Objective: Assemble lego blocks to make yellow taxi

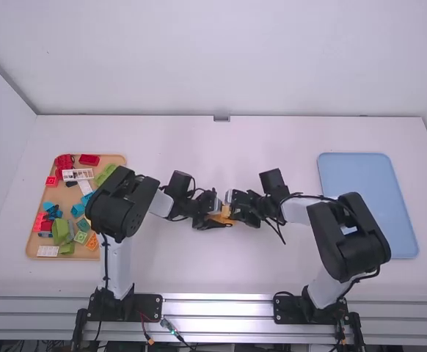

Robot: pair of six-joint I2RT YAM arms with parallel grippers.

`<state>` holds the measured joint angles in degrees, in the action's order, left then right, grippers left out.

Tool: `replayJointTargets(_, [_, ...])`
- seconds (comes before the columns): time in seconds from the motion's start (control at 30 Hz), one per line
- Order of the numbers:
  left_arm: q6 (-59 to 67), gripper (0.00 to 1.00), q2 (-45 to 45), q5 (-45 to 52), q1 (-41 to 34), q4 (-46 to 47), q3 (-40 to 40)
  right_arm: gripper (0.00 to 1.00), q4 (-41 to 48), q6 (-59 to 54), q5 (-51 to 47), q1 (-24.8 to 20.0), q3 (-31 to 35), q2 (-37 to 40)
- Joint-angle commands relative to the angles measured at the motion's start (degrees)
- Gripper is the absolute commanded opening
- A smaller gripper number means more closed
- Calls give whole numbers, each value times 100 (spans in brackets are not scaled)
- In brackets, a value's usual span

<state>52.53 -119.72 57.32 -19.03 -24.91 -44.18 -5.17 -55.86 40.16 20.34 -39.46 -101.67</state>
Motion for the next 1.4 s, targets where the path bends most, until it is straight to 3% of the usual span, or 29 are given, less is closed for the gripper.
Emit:
replayJointTargets(0.0, [-192,58,-249,-597,-48,201,221,24,92,35,-2,-15,103,74])
replayJointTargets(0.3, [-192,58,-249,-597,-50,201,221,46,85,37,55,-11,81,76])
replayJointTargets(0.47, [-195,58,-249,-597,-50,201,221,46,-13,57,92,-11,81,76])
replayJointTargets(0.57, [-192,58,-249,-595,-48,201,221,33,-15,57,96,-2,81,76])
replayJointTargets(0.73, [-190,58,-249,-595,-50,201,221,24,-22,59,188,-15,81,76])
replayJointTargets(1.37, [-166,56,-249,-579,-48,258,236,27,651,-101,157,-4,-107,219])
